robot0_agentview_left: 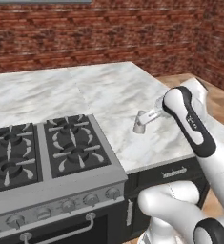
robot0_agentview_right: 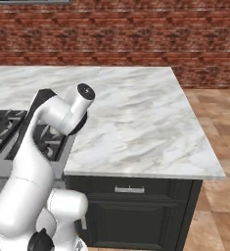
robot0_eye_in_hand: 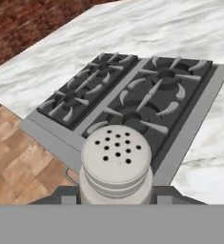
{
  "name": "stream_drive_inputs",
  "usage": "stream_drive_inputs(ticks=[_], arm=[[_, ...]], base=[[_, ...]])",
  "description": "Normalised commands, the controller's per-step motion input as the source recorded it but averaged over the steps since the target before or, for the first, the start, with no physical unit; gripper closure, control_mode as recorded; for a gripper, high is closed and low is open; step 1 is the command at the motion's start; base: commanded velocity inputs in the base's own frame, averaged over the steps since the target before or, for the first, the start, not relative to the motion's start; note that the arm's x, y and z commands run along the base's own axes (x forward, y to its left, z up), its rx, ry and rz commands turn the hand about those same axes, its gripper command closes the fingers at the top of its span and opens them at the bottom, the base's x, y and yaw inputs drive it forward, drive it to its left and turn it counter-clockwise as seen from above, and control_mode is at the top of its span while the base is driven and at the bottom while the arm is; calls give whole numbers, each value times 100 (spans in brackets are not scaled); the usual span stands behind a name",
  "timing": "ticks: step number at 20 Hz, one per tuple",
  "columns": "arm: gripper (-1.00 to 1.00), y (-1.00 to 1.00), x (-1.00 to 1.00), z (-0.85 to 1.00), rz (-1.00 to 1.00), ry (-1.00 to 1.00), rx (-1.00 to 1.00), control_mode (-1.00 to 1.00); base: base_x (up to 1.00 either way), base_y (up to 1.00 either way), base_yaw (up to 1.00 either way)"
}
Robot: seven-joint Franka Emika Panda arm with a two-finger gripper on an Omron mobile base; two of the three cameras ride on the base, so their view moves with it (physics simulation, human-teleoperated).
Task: Collect the paprika, mayonnaise, and shaker from the cabinet and place them next to the stove.
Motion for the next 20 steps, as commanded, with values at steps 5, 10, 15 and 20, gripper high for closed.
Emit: stream_drive_inputs(ticks=[5, 10, 15, 20], arm=[[100, 0, 58, -22, 26, 4, -4, -100], [100, 0, 65, -33, 19, 5, -2, -100], [100, -1, 60, -45, 15, 2, 0, -100], [100, 0, 28, -38, 10, -10, 0, -100]], base=[[0, 0, 0], [0, 0, 0], [0, 0, 0], [0, 0, 0]])
